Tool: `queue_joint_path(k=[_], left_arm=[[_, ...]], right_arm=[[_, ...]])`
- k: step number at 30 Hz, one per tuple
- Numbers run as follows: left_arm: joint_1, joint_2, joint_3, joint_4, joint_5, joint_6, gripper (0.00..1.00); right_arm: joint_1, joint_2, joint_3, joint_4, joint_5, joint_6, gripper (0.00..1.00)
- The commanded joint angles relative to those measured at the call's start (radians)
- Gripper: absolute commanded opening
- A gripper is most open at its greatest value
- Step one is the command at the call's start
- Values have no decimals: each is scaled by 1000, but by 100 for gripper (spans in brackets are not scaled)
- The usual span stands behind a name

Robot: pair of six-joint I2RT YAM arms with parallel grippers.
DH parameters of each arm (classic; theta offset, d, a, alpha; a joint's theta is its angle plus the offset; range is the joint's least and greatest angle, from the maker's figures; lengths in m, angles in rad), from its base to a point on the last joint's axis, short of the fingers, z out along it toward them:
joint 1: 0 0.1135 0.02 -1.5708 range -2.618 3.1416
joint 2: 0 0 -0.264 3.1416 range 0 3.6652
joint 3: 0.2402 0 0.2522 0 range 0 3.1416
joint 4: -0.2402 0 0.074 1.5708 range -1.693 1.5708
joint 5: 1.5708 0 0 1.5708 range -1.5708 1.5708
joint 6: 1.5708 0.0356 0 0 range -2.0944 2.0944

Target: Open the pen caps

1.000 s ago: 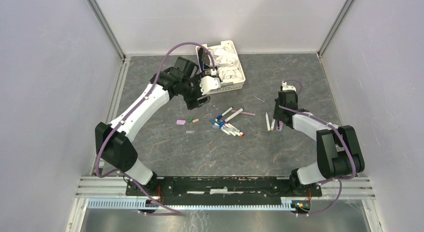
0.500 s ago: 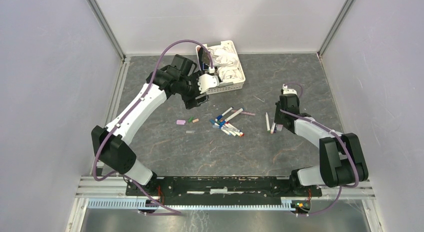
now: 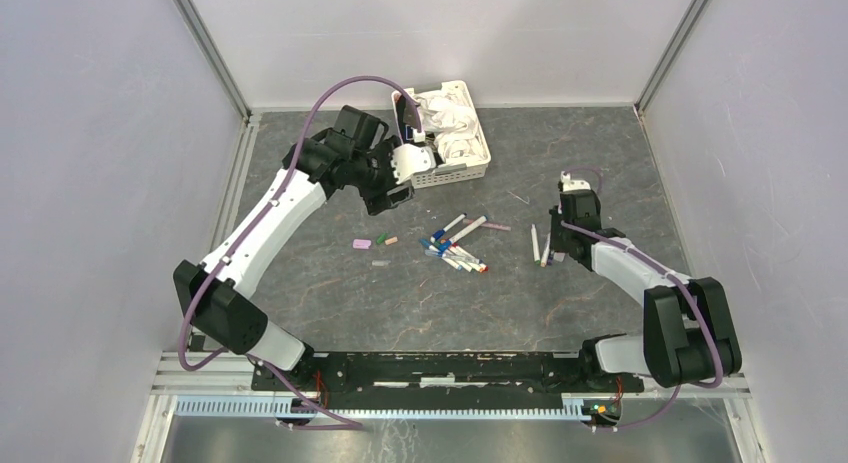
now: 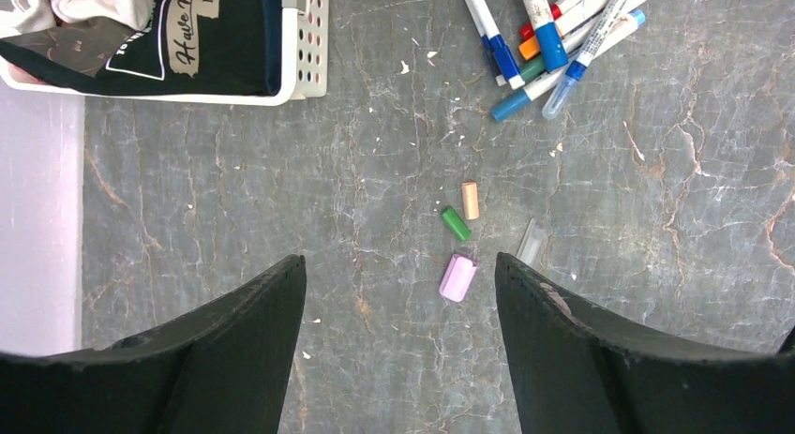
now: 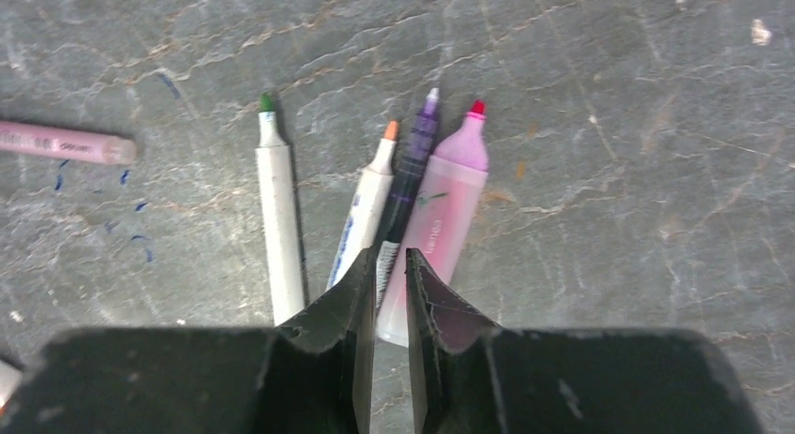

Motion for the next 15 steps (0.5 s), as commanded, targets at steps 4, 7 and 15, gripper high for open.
queue_joint_path(k=[4, 7, 15], left_arm=[[20, -31, 59, -6, 0, -73, 81], [44, -44, 60, 20, -19, -100, 95], [92, -130, -60, 171, -93, -166, 100]], right_arm=[[156, 31, 161, -10, -82, 2, 32], [212, 111, 256, 2, -174, -49, 42], [340, 322, 510, -80, -306, -328, 55]])
